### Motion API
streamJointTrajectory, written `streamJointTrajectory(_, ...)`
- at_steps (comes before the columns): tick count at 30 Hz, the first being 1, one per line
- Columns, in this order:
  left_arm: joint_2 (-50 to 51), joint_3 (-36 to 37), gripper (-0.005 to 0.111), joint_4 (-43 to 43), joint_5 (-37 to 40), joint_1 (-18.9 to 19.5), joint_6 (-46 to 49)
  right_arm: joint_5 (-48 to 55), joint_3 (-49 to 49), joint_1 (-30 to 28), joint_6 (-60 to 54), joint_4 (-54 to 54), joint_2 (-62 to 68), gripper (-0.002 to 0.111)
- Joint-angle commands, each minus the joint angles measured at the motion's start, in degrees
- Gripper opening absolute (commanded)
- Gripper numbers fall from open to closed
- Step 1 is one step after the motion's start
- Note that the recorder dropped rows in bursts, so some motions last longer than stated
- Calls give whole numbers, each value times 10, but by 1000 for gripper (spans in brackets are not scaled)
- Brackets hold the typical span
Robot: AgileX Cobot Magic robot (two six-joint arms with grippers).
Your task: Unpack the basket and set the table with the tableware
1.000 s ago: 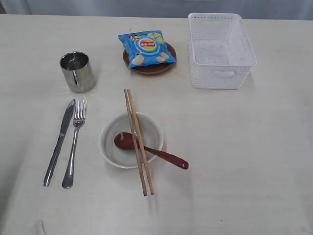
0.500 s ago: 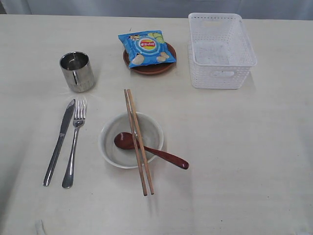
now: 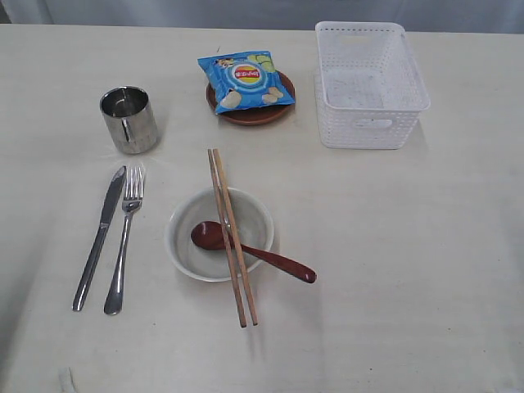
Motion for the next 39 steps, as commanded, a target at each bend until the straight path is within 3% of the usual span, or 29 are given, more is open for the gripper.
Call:
streamJointTrajectory(1, -2, 2, 0, -3, -6, 1, 0, -8, 2, -3, 138, -125, -4, -1)
streamJointTrajectory(12, -2, 2, 0, -3, -6, 1, 0, 12, 2, -3, 136, -156, -4, -1)
streamJointTrajectory(26, -2, 2, 0, -3, -6, 1, 0, 118, 2, 22, 111, -156, -4, -1)
streamJointTrajectory(39, -2, 2, 0, -3, -6, 1, 0, 119, 2, 22, 108, -155, -4, -1)
